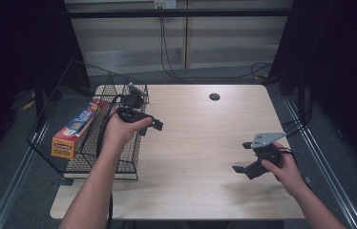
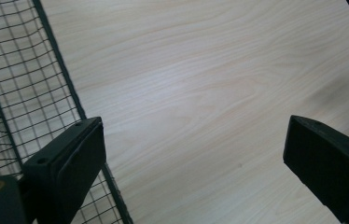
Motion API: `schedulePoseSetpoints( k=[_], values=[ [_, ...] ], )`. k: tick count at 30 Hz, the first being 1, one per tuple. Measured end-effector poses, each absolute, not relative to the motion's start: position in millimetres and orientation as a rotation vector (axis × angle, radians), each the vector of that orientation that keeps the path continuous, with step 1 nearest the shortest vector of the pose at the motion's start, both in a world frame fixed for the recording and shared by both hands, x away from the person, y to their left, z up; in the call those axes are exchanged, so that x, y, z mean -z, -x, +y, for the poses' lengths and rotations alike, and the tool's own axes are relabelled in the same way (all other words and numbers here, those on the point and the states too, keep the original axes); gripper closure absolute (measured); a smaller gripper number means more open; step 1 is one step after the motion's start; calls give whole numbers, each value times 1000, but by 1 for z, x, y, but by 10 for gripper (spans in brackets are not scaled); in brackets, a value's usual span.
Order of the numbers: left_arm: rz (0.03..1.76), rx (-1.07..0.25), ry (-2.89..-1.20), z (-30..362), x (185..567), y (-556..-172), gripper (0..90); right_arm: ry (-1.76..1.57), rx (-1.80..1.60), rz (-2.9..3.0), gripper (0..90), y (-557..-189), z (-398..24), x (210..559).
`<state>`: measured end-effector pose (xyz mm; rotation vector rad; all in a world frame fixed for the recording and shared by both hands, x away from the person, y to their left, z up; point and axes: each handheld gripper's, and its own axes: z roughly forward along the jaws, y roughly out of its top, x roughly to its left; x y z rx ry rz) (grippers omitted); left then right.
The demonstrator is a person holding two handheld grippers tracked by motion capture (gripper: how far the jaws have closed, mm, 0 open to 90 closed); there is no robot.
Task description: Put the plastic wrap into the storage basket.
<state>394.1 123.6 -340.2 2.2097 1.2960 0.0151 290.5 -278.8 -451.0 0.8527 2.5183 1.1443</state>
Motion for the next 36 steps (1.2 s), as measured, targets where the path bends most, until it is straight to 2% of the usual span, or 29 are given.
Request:
schedulePoseSetpoints(
  k=[36],
  values=[
    [1098, 97, -2263, 76, 379, -369, 61, -833, -1125, 2539, 14, -289, -276, 454]
  ],
)
